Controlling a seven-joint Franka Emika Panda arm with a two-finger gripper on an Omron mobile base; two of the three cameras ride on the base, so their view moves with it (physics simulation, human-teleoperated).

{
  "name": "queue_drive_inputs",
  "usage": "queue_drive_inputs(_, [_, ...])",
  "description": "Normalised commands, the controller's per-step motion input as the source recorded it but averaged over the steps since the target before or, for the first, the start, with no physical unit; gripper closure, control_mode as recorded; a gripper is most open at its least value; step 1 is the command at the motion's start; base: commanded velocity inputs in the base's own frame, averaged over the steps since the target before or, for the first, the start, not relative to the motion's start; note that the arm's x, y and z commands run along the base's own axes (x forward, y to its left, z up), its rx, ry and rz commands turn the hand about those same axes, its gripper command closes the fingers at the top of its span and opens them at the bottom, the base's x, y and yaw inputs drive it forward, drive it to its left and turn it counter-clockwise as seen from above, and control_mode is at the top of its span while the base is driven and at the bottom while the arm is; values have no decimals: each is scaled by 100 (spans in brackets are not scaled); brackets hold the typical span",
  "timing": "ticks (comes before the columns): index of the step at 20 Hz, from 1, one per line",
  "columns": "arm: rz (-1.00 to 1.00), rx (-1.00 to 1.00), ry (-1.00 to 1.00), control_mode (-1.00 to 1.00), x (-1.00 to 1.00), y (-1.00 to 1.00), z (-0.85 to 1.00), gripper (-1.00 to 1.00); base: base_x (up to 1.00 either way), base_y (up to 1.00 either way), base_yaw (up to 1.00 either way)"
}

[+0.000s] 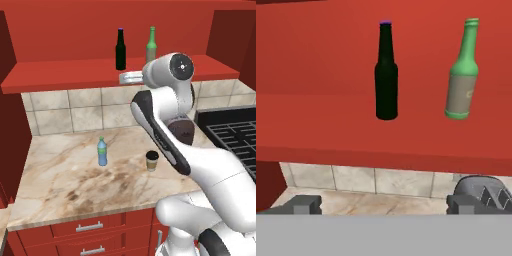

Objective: Sort all alcoholic drinks to one cabinet, and non-alcoholic drinks to the other.

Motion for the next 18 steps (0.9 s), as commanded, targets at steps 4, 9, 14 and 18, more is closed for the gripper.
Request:
queue_drive_inputs(4, [0, 0, 16, -100, -77, 3, -71, -100, 0, 0, 0])
queue_drive_inputs(9, [2, -1, 21, -100, -20, 32, -88, -100, 0, 0, 0])
queue_drive_inputs(14, [6, 0, 21, -100, 0, 45, -93, -100, 0, 0, 0])
queue_drive_inputs(18, [10, 0, 21, -100, 3, 48, -74, -100, 0, 0, 0])
